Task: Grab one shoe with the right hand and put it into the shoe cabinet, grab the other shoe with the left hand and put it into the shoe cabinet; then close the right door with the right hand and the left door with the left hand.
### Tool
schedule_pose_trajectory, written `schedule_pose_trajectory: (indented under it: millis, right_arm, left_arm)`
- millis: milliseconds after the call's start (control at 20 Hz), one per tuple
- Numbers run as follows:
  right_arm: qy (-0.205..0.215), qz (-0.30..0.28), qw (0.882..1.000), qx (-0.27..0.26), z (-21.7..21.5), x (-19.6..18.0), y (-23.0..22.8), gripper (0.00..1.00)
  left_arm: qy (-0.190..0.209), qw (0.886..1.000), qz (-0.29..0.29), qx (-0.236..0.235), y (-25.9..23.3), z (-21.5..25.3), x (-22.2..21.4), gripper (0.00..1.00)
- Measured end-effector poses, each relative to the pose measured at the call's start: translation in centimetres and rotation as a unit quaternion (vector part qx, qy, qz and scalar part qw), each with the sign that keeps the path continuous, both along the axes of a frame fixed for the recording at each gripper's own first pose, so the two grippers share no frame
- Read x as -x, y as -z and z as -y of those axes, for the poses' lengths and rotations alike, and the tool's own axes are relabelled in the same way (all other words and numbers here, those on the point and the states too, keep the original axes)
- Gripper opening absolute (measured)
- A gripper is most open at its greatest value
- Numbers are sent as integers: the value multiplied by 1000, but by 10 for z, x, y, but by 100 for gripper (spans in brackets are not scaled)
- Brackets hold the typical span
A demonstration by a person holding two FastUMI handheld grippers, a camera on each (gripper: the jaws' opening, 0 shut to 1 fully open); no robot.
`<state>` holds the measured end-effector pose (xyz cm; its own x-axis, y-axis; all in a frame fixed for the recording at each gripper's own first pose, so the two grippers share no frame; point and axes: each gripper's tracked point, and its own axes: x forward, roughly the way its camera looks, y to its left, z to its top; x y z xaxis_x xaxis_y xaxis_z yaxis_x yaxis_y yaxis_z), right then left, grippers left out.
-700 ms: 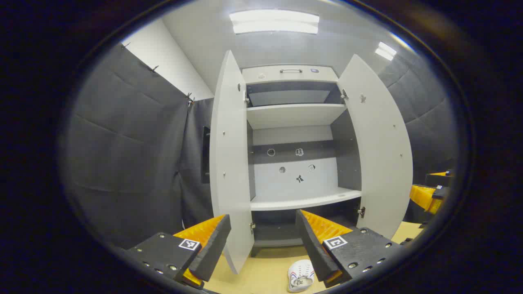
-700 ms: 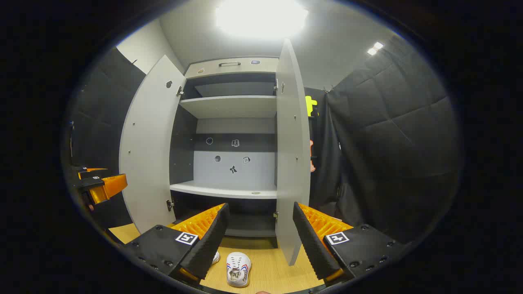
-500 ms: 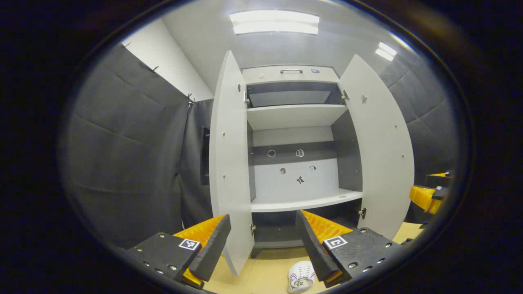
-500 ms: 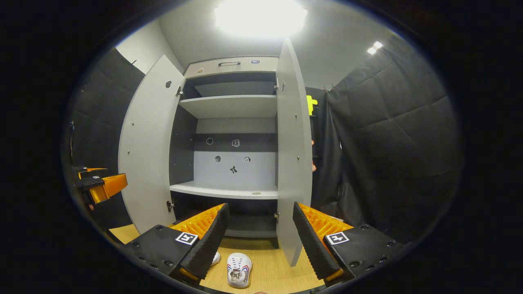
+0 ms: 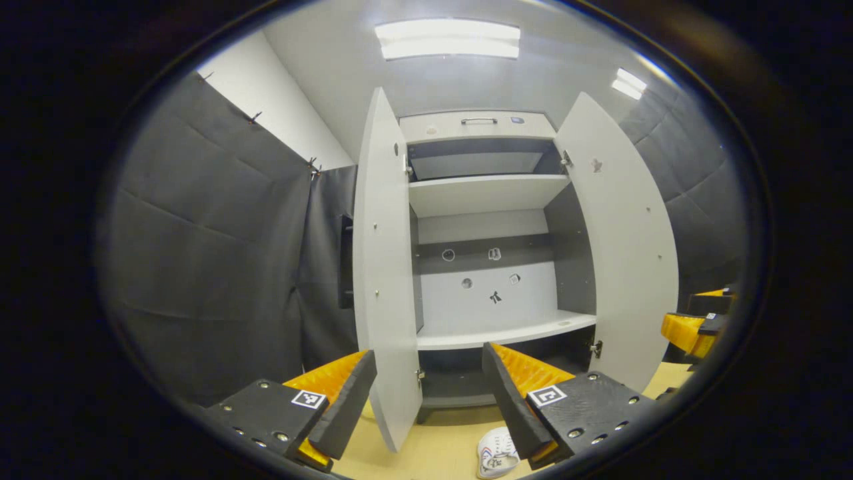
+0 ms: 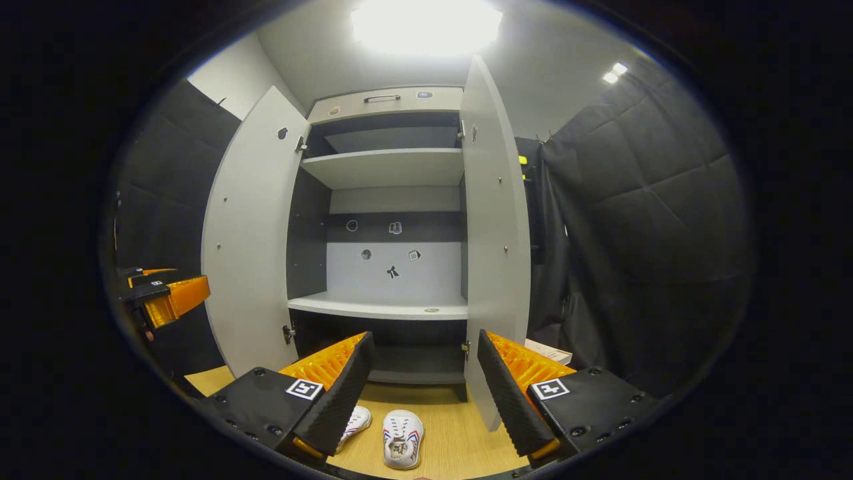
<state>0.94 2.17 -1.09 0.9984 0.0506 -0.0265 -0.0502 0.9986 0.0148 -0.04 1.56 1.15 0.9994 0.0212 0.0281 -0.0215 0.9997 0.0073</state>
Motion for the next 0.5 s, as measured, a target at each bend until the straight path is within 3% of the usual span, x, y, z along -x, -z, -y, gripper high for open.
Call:
schedule_pose_trajectory:
  millis: [300,500]
  right_arm:
    - [-23,-33,999,11,-15,-10,20,97]
    - [-51,-91,994,20,-33,-24,56,98]
  left_arm:
    - [-9,1000,4,-2,-3,-9,4,95]
    - [-14,1000,4,-3,-3,-14,5,95]
